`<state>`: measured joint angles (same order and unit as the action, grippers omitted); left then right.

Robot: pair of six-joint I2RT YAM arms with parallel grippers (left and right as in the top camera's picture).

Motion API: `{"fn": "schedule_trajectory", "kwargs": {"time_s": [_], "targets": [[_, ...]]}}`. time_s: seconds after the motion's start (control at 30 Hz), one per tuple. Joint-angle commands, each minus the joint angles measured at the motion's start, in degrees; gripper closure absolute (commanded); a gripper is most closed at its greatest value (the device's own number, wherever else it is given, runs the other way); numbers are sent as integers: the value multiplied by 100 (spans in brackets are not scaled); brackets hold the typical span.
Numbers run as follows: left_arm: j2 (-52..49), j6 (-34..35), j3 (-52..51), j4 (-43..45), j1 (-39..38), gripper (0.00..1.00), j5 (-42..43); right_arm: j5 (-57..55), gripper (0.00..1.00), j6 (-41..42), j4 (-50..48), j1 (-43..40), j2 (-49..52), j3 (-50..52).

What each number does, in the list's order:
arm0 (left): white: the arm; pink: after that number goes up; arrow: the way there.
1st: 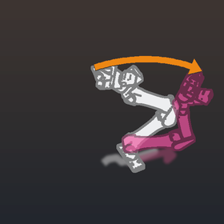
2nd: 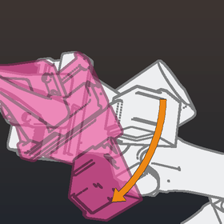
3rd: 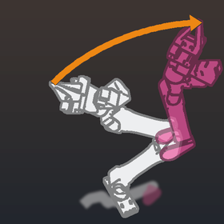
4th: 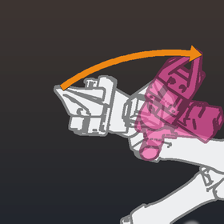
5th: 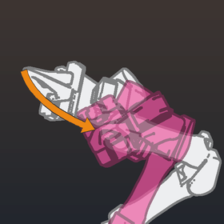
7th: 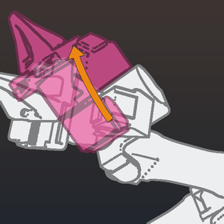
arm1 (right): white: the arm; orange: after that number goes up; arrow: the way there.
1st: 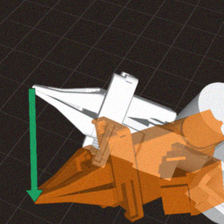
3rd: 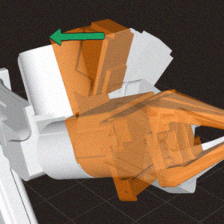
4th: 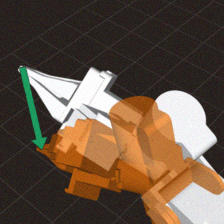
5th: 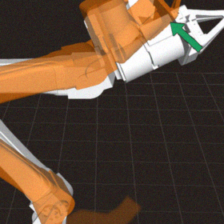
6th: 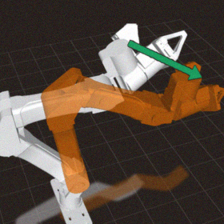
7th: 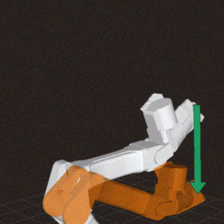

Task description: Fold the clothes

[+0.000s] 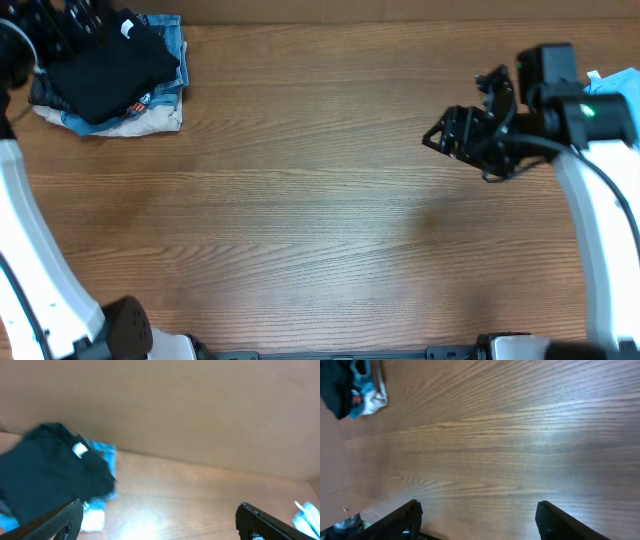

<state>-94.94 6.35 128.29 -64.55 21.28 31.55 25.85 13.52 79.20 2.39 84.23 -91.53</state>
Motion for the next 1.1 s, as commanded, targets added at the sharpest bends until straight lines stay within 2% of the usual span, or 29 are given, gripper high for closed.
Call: {"fn": "schedule_trajectory", "kwargs": {"time_s": [0.0, 0.37, 0.57, 0.83, 1.07], "targets": [[387, -535, 24, -402, -155, 0, 509, -205, 23, 20, 179, 24, -608, -111], [1703, -1351, 17, -2118, -671, 0, 260, -308, 24, 22, 719, 22, -2186, 35], [2638, -1580, -385, -2345, -669, 0, 352, -398, 23, 50, 695, 22, -2820, 522], [4402, -1818, -2247, -2146, -669, 0, 966, -398, 27, 306, 190, 22, -3515, 1515], [6151, -1779, -4297, -1436, -669, 0, 901, -610, 27, 693, -293, 22, -4288, 1974]]}}
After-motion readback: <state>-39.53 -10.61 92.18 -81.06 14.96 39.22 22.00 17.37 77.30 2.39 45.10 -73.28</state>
